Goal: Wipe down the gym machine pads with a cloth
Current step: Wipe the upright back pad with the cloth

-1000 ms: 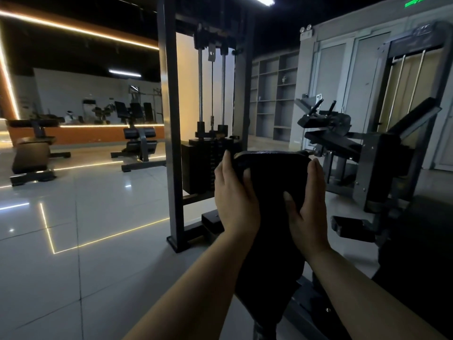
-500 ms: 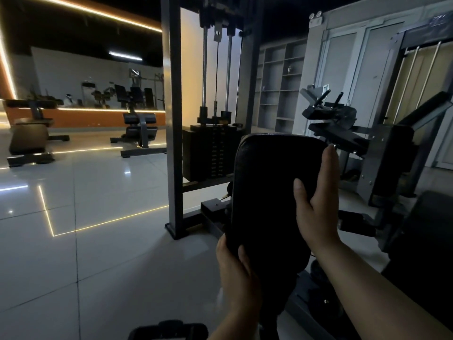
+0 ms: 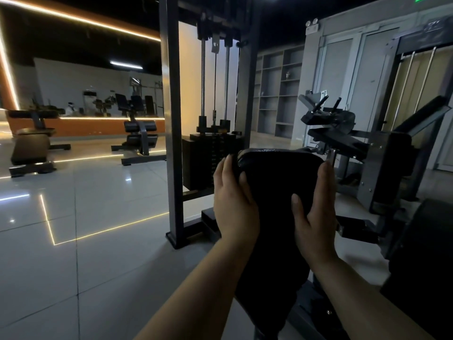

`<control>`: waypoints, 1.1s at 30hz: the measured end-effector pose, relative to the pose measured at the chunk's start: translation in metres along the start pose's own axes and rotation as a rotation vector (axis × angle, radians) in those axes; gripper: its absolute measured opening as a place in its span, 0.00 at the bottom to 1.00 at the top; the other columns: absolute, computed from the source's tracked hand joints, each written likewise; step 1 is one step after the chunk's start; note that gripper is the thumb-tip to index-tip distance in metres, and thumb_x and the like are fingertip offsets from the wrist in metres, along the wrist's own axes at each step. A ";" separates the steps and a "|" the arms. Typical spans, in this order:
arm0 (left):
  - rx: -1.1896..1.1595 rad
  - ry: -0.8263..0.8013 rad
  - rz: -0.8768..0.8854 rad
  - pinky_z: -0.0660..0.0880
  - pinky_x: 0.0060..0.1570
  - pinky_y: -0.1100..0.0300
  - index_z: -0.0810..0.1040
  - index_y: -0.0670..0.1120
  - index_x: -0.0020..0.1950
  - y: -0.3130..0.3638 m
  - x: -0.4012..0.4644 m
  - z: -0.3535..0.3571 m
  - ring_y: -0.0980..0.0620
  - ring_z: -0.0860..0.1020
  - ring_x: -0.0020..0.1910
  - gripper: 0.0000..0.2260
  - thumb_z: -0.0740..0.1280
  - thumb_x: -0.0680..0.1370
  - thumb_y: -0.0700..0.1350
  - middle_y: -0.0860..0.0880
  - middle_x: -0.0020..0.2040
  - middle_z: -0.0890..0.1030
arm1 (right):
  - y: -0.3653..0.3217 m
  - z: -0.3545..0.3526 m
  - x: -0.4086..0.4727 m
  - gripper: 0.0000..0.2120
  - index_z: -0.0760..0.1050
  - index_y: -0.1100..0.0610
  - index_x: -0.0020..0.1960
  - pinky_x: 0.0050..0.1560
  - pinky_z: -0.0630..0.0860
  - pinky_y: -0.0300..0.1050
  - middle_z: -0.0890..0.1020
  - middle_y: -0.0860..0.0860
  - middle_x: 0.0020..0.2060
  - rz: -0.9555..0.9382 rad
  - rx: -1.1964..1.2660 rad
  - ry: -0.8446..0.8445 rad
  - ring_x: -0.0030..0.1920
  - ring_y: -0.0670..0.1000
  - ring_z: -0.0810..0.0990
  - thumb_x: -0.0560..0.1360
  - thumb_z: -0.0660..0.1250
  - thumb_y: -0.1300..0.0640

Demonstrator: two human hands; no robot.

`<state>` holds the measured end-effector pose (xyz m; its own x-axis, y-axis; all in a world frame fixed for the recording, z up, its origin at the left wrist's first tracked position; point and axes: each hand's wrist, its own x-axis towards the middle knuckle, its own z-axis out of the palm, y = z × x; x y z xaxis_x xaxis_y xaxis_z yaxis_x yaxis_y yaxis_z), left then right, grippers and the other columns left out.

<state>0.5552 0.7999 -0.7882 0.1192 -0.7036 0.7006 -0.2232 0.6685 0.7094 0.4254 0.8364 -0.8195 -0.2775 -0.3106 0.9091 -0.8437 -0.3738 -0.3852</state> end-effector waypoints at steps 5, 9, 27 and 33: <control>0.308 -0.077 0.196 0.68 0.63 0.54 0.75 0.46 0.63 0.040 0.035 0.002 0.49 0.72 0.64 0.14 0.56 0.82 0.49 0.48 0.63 0.76 | -0.001 -0.001 -0.002 0.29 0.49 0.59 0.77 0.72 0.48 0.33 0.51 0.51 0.77 -0.007 0.111 -0.001 0.77 0.46 0.48 0.81 0.50 0.47; 0.596 -0.075 0.384 0.59 0.70 0.49 0.79 0.48 0.53 0.062 0.035 0.027 0.48 0.76 0.60 0.14 0.56 0.81 0.51 0.48 0.54 0.81 | -0.001 0.000 -0.003 0.30 0.51 0.58 0.77 0.72 0.54 0.35 0.55 0.54 0.76 0.019 0.254 0.026 0.76 0.47 0.53 0.82 0.47 0.42; 0.040 0.051 0.419 0.66 0.68 0.42 0.61 0.43 0.74 0.018 0.012 0.009 0.46 0.61 0.74 0.21 0.56 0.82 0.46 0.43 0.74 0.65 | -0.071 -0.002 0.085 0.24 0.73 0.49 0.65 0.65 0.64 0.48 0.77 0.46 0.62 -0.281 -0.439 -0.317 0.65 0.48 0.73 0.78 0.46 0.44; 0.172 0.011 0.502 0.56 0.73 0.47 0.60 0.43 0.74 0.010 0.009 0.012 0.47 0.57 0.75 0.23 0.50 0.81 0.50 0.43 0.74 0.65 | -0.035 -0.016 0.076 0.22 0.76 0.56 0.58 0.54 0.71 0.48 0.80 0.52 0.54 -0.199 -0.415 -0.083 0.55 0.55 0.76 0.80 0.49 0.45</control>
<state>0.5423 0.7973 -0.7761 -0.0331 -0.3040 0.9521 -0.4113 0.8724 0.2642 0.4269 0.8401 -0.7345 -0.0686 -0.3438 0.9365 -0.9940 -0.0569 -0.0937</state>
